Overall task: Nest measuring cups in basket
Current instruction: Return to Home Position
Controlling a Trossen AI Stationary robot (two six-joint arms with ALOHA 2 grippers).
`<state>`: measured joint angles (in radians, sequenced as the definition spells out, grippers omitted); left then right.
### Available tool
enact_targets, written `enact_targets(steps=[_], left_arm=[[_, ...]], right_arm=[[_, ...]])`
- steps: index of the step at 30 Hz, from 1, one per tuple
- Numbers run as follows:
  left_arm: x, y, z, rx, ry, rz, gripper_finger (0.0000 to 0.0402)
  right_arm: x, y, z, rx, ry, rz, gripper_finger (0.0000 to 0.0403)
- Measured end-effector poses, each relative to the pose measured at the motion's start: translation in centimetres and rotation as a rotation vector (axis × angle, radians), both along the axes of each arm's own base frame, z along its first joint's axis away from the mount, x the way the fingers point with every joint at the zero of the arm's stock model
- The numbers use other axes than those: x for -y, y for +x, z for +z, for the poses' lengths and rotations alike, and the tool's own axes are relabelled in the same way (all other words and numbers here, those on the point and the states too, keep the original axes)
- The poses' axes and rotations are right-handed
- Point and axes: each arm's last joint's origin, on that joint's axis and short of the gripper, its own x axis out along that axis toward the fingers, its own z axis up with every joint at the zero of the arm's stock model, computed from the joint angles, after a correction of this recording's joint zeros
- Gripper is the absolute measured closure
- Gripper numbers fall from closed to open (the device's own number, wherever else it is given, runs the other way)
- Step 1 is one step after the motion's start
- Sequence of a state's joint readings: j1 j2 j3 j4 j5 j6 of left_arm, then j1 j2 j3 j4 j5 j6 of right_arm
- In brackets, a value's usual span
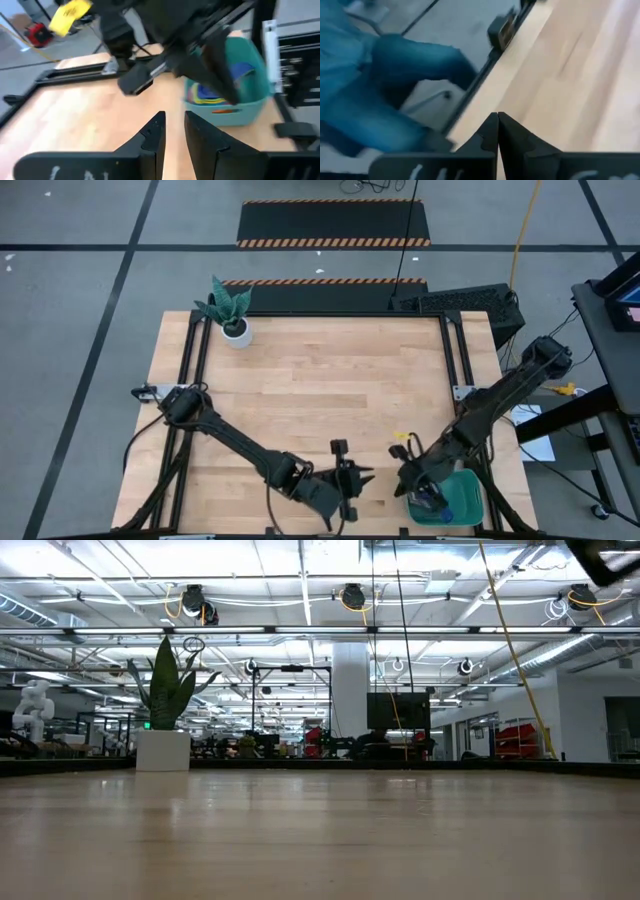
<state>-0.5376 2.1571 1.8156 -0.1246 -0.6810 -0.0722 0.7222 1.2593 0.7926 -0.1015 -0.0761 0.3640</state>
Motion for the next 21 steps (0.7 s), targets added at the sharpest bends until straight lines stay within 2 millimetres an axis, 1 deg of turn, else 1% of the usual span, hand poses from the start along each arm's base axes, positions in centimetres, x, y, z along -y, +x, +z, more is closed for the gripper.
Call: enact_targets(steps=[5, 9, 12, 14, 18, 21], left_arm=[[-2.2, 1.3, 0.2, 0.018, 0.011, 0.029, 0.0325], [-3.3, 1.8, 0.1, -0.005, 0.038, 0.027, 0.0325], [-3.5, 1.6, 0.6, -0.001, 0.036, 0.021, 0.0325], [-3.5, 1.5, 1.5, 0.022, 0.027, 0.004, 0.0325], [-4.1, 0.8, 3.4, 0.030, 0.057, -0.007, 0.0325], [-5.1, 0.9, 3.8, 0.021, 0.074, -0.005, 0.0325]], right_arm=[[1.2, -0.7, 1.3, 0.239, -0.199, 0.029, 0.0403], [2.7, -1.7, 1.8, 0.326, -0.317, -0.038, 0.0403], [3.8, -2.8, 2.1, 0.348, -0.336, -0.056, 0.0403], [4.7, -3.8, 2.1, 0.360, -0.344, -0.058, 0.0403], [6.4, -5.6, 1.3, 0.395, -0.338, -0.078, 0.0403], [7.8, -6.6, 0.6, 0.424, -0.346, -0.132, 0.0403]])
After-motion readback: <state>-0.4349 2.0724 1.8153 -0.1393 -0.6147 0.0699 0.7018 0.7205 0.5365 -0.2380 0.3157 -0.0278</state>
